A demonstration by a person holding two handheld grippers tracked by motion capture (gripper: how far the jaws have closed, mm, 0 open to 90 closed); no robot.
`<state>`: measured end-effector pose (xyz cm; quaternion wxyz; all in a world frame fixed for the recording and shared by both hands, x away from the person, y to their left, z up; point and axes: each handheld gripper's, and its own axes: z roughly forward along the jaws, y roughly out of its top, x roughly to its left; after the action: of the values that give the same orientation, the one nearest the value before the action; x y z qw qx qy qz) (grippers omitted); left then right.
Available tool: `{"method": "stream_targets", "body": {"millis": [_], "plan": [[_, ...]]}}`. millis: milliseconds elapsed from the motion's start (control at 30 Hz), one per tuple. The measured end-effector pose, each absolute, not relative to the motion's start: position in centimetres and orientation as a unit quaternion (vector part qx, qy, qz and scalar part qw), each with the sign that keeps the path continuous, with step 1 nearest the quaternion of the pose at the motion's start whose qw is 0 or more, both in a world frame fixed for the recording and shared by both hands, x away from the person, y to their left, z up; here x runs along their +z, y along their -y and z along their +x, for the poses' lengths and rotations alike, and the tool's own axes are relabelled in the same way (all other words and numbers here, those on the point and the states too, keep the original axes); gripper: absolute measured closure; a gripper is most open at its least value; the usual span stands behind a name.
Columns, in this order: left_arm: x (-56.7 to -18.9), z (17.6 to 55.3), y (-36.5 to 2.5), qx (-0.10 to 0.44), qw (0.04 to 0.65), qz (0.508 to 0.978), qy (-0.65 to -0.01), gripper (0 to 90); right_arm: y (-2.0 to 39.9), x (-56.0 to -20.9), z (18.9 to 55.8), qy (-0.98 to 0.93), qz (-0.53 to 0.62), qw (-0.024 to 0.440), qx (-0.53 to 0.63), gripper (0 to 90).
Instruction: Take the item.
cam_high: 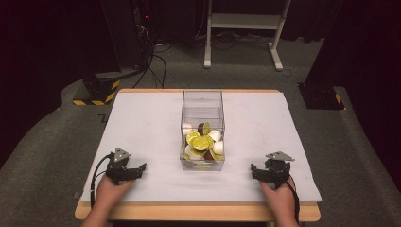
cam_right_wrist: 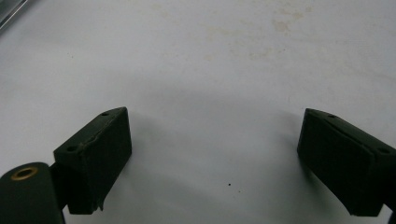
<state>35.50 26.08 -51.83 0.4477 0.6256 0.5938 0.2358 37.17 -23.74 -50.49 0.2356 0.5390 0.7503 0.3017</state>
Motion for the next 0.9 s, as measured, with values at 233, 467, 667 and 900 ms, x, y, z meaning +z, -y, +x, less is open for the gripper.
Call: {"method": "stream_targets", "body": {"millis": [233, 467, 667, 900], "plan": [[-51.83, 35.51, -26.06, 0.236, 0.448, 0.625, -0.594, 17.0, 23.75, -50.49, 37.17, -0.750, 0.539, 0.236, 0.302, 10.0], [-51.83, 35.49, -26.05, 0.235, 0.449, 0.622, -0.597, 17.1, 23.75, -50.49, 37.18, -0.750, 0.539, 0.235, 0.302, 10.0], [-51.82, 35.44, -26.09, 0.238, 0.445, 0.626, -0.594, 17.3, 23.75, -50.49, 37.18, -0.750, 0.539, 0.235, 0.302, 10.0], [-51.83, 35.38, -25.90, 0.241, 0.450, 0.618, -0.598, 18.8, 23.76, -50.50, 37.20, -0.751, 0.538, 0.236, 0.302, 9.9]]}}
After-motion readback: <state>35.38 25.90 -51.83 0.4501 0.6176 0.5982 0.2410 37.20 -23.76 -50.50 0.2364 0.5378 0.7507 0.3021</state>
